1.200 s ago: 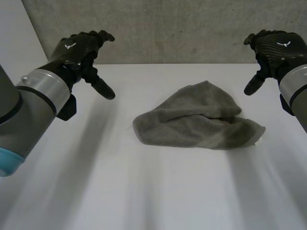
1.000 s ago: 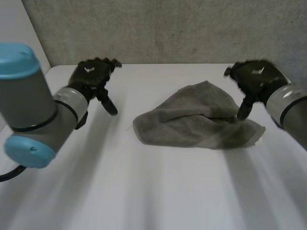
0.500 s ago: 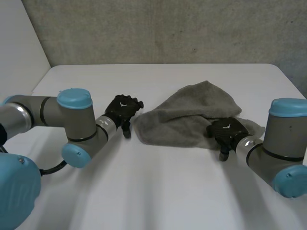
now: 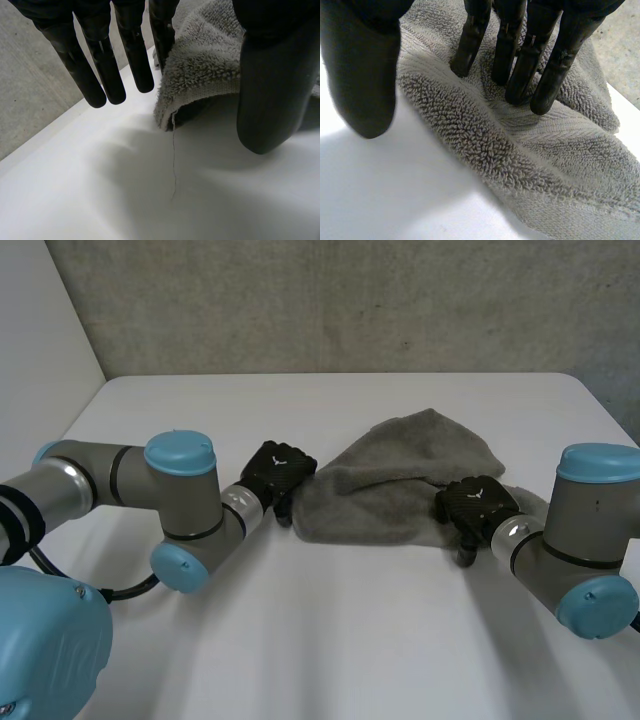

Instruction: Fold the towel.

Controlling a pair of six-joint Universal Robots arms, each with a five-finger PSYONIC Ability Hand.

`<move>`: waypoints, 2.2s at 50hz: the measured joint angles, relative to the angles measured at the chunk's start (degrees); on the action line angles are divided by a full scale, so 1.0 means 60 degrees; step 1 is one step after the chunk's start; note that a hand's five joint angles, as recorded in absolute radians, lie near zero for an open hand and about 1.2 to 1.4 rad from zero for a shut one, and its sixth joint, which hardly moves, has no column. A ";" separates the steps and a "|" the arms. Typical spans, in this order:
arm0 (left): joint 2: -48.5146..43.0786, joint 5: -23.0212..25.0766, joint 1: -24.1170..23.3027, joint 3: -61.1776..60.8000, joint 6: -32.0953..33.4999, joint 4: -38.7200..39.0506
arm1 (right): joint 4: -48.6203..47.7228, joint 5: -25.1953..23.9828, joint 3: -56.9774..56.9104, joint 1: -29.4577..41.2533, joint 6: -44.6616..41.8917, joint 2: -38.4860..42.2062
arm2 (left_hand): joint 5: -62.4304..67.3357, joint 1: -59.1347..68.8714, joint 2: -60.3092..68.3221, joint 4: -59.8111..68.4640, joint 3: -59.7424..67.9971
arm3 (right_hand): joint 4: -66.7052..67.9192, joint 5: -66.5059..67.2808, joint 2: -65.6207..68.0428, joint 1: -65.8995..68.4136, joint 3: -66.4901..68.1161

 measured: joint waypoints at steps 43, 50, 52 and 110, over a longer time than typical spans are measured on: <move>0.6356 -0.0421 0.0328 -0.2974 -0.1483 -0.0131 | 0.0215 -0.0059 -0.0590 0.0064 0.2229 -0.4119 | 0.7746 0.7080 0.7649 0.7913 0.8203 | 0.5751 0.6549 0.5482 0.5595 0.5692; 0.9185 -0.0427 0.0366 -0.4020 -0.1894 -0.0089 | 0.0905 -0.0463 -0.0506 0.0052 0.2701 -0.5980 | 0.7801 0.7088 0.7650 0.7913 0.8206 | 0.5751 0.6550 0.5482 0.5596 0.5693; 0.9745 -0.0415 0.0359 -0.4323 -0.1933 -0.0069 | 0.1221 -0.0635 -0.0496 0.0054 0.2715 -0.6225 | 0.7801 0.7102 0.7650 0.7913 0.8207 | 0.5751 0.6550 0.5482 0.5596 0.5693; 0.9498 -0.1437 0.0631 -1.0226 -0.1382 0.0315 | 0.1411 0.1397 0.1668 0.1128 -0.0527 -0.4734 | -0.1775 -0.1872 -0.1939 -0.1888 -0.1901 | -0.3692 -0.2793 -0.3706 -0.3717 -0.3714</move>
